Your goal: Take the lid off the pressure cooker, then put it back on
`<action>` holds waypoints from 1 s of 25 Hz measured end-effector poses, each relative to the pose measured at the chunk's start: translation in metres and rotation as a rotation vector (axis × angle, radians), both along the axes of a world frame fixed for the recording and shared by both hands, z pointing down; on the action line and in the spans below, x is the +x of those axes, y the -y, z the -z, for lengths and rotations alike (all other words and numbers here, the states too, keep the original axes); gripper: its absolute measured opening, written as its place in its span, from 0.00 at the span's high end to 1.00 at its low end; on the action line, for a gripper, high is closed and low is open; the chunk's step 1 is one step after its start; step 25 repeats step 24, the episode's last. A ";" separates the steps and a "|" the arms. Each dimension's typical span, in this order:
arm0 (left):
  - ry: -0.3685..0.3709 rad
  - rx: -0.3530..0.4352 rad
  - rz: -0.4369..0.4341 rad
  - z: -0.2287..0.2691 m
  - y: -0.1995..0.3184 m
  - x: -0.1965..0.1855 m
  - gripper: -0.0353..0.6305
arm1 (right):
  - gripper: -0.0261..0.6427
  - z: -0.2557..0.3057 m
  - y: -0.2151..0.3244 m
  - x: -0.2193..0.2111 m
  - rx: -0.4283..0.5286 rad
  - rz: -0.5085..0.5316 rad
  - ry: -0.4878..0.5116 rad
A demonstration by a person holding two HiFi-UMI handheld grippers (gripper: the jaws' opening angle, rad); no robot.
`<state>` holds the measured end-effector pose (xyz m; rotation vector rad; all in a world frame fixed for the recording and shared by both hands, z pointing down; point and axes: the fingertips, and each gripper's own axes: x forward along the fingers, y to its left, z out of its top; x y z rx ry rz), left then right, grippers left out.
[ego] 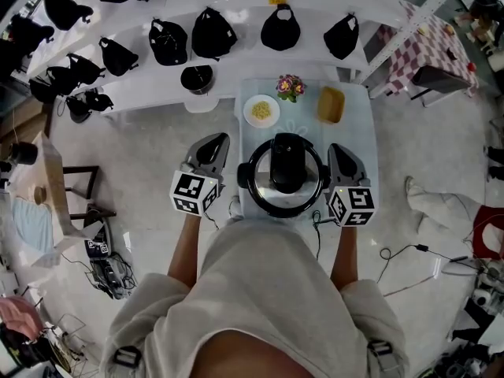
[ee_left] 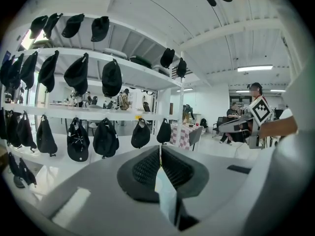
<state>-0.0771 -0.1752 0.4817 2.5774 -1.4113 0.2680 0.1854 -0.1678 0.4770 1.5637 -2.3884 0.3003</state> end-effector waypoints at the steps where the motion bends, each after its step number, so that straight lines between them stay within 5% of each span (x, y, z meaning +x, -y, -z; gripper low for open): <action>1: -0.001 0.000 -0.001 0.000 0.000 0.000 0.92 | 0.96 0.000 0.001 -0.001 0.000 0.001 -0.001; 25: 0.002 -0.002 -0.010 -0.002 0.003 0.007 0.92 | 0.96 -0.010 0.003 -0.004 -0.018 0.012 -0.016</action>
